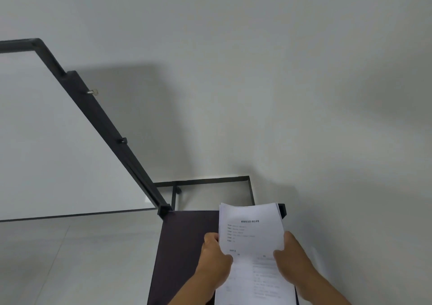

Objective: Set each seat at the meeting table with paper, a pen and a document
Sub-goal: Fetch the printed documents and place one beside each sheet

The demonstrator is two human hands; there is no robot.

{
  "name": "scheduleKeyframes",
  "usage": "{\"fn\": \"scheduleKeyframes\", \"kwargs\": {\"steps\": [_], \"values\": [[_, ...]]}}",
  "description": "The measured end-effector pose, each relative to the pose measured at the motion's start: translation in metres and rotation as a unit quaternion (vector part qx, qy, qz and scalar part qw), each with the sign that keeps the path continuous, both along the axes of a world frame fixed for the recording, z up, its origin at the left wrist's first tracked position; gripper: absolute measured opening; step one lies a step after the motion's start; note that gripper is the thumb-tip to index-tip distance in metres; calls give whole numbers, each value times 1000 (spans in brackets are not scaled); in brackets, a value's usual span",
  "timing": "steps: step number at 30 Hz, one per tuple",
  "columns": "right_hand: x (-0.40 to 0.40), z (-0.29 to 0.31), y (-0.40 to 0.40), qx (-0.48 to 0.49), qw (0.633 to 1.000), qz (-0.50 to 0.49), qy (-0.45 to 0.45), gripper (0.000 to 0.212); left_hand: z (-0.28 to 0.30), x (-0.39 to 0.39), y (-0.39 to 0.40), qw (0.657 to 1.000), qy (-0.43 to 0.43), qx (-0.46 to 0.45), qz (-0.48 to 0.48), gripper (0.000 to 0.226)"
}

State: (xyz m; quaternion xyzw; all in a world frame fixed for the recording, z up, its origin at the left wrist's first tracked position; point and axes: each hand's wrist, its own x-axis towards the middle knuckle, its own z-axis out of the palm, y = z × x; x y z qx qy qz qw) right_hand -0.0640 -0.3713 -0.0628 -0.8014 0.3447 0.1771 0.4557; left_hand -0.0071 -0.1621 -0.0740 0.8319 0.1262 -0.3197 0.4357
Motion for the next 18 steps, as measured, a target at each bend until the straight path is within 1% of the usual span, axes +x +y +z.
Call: {"fn": "scheduleKeyframes", "kwargs": {"steps": [6,8,11,15,18], "values": [[20,34,11,8,999,-1,-35,26,30,12,5,999,-31,-32,30,42],[27,45,13,6,999,3,-47,24,38,17,7,998,-39,-36,35,37],[34,65,17,0,998,8,-70,27,52,23,14,997,-54,-31,36,30],[42,98,26,-1,995,17,-93,21,86,25,22,994,-74,-44,63,21],[52,134,34,-1,992,12,-122,20,122,30,30,987,-113,-71,89,23]]}}
